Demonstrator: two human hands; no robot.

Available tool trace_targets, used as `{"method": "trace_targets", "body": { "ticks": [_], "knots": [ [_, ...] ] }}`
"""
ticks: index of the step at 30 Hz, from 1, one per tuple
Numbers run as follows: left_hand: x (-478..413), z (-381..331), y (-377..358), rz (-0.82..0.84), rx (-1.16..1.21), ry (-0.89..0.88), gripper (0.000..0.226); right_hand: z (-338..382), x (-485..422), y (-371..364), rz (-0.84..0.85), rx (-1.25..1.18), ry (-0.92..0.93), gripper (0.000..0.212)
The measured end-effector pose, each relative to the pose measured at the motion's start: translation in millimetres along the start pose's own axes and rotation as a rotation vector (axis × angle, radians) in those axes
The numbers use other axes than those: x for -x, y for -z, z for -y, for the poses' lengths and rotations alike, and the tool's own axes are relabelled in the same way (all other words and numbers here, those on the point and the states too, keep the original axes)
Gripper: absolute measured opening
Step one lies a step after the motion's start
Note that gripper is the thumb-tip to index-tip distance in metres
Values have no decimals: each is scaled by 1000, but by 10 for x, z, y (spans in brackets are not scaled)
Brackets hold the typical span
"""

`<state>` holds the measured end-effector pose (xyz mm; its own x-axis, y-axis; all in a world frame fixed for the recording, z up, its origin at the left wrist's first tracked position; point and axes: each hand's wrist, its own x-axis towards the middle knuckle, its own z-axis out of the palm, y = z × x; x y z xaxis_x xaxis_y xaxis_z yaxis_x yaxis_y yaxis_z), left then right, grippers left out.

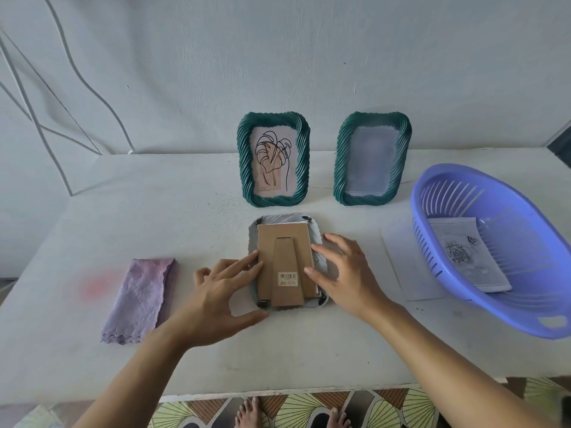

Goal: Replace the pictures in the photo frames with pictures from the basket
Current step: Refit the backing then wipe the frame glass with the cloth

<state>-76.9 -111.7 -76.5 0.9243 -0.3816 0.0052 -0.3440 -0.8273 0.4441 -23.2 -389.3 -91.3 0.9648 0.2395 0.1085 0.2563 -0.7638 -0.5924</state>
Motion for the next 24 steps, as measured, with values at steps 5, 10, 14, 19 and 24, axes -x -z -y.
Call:
{"method": "trace_targets", "body": {
  "ticks": [5,10,14,19,24],
  "knots": [
    [-7,-93,-29,-38,-38,61,78,10,8,-19,-20,11,9,49],
    [-24,-169,-64,-73,-41,94,75,50,16,-15,-36,-6,1,55],
    [-1,-150,-70,-63,-12,80,74,69,67,2,-27,-24,-5,54],
    [12,-126,-97,-80,-1,96,72,85,114,31,-95,-3,25,37],
    [4,-157,-123,-126,-2,116,65,111,143,18,-86,-26,2,35]
  ]
}}
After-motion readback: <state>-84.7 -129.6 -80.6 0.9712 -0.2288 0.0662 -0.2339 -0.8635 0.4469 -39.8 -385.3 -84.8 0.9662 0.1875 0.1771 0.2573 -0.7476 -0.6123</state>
